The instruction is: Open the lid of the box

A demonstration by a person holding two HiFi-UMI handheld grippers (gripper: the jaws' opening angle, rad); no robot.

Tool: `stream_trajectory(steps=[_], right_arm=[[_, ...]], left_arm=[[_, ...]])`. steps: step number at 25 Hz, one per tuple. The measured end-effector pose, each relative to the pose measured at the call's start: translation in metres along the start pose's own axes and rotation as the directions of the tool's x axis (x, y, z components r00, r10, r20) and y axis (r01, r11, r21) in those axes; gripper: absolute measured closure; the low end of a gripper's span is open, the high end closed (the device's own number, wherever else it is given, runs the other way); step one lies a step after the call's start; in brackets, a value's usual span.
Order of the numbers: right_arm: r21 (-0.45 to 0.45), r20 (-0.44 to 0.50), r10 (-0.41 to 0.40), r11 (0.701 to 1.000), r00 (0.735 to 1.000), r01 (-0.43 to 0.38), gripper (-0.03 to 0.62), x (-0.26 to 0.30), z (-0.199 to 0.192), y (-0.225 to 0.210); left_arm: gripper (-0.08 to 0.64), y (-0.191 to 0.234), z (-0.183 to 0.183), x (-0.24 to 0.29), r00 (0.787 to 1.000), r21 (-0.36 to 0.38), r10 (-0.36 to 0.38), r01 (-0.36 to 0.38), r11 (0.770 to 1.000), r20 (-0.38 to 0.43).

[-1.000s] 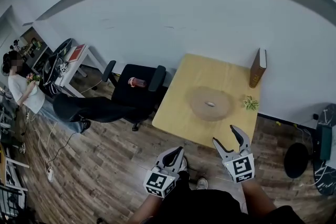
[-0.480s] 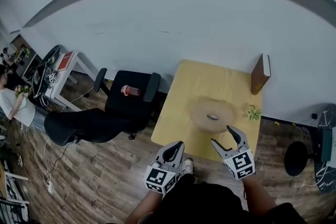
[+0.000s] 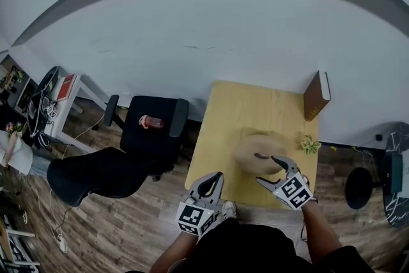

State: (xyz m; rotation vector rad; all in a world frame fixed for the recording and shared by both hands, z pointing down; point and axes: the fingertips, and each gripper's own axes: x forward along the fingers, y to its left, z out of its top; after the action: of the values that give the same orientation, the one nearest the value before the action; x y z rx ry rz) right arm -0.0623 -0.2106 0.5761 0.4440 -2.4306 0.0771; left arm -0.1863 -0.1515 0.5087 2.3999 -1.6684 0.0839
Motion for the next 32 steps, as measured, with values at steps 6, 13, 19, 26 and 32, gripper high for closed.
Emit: stream_trajectory(steps=[6, 13, 19, 26, 32], right_arm=[[-0.110, -0.196, 0.104, 0.986, 0.975, -0.127, 0.223, 0.035, -0.012, -0.004], [-0.132, -0.419, 0.188, 0.955, 0.888, -0.265, 0.198, 0.063, -0.045, 0.005], [-0.094, -0.509, 0.223, 0.946, 0.831, -0.311, 0.198, 0.078, -0.060, -0.003], [-0.092, -0.563, 0.253, 0.927, 0.786, -0.364, 0.241, 0.084, -0.069, -0.004], [-0.113, -0.560, 0.246, 0.923, 0.791, -0.367, 0.276, 0.087, -0.067, -0.004]], left_arm=[[0.540, 0.025, -0.008, 0.015, 0.998, -0.015, -0.042, 0.041, 0.999, -0.046], [0.541, 0.057, -0.008, 0.023, 1.000, -0.026, -0.017, 0.016, 1.000, -0.023], [0.541, 0.067, -0.014, 0.030, 0.998, 0.024, -0.037, 0.038, 0.999, -0.055], [0.541, 0.056, -0.017, 0.043, 0.997, -0.016, -0.051, 0.050, 0.999, -0.051], [0.541, 0.051, -0.021, 0.040, 0.997, -0.019, -0.039, 0.037, 0.999, -0.062]])
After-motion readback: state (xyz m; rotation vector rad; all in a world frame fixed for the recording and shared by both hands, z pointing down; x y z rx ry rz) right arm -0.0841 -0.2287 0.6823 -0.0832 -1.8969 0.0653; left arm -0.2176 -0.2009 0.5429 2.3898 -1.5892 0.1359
